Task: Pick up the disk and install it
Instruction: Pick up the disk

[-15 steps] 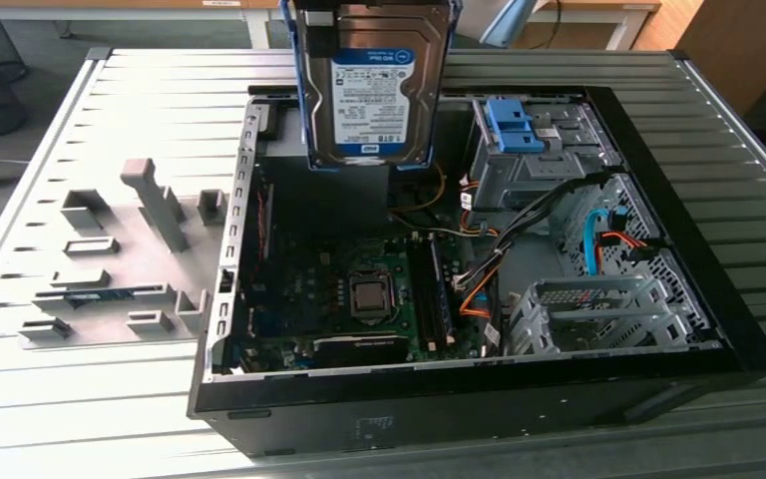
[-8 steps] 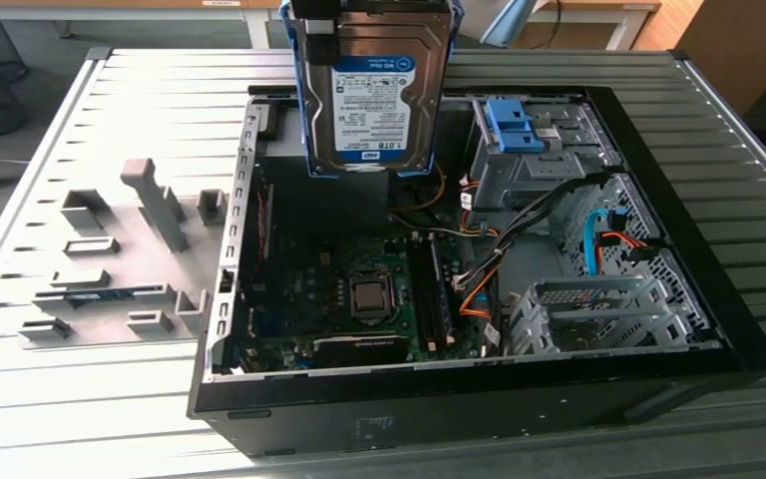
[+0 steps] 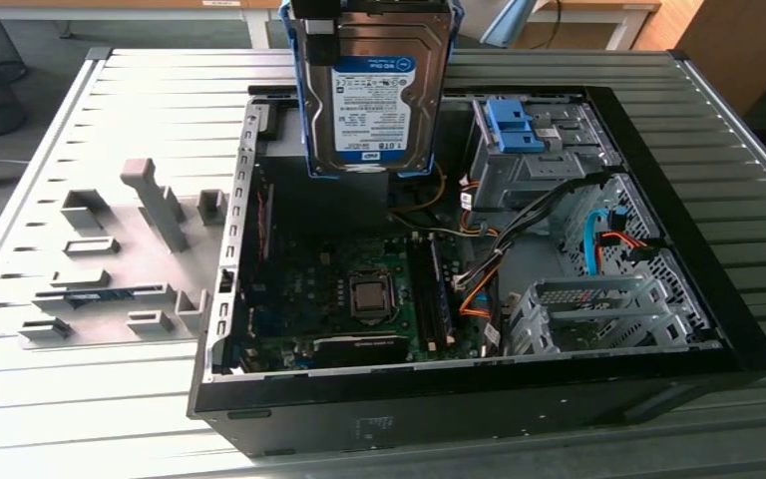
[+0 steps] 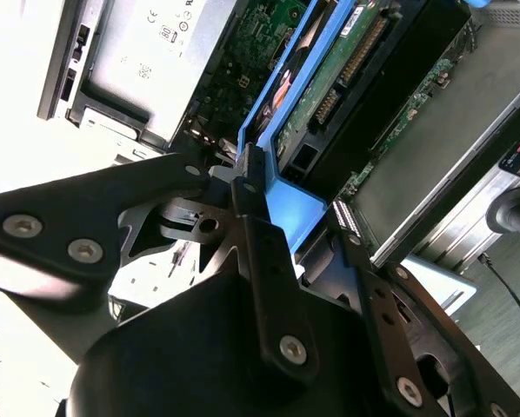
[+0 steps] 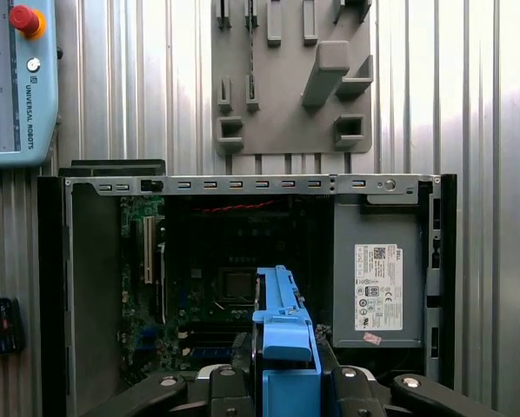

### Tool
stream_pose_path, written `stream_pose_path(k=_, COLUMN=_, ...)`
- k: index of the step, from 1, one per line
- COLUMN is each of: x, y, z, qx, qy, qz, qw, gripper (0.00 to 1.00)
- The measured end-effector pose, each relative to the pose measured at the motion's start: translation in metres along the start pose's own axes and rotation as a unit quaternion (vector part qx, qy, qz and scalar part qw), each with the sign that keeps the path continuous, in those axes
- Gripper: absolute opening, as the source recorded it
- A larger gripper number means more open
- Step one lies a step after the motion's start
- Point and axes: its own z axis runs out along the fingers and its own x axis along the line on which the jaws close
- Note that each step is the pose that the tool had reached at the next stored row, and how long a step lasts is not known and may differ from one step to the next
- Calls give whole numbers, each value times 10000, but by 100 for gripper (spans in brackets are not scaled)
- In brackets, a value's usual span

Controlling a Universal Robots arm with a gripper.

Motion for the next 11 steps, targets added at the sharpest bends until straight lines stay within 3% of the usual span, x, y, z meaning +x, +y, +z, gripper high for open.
stream_pose_path(k=6, x=-1, y=-18, z=1, qx=0, qy=0, qz=0, qw=10000, gripper=36)
stream_pose_path(k=11, x=-5, y=-156, z=6, qx=0, qy=0, qz=0, qw=10000, gripper=36)
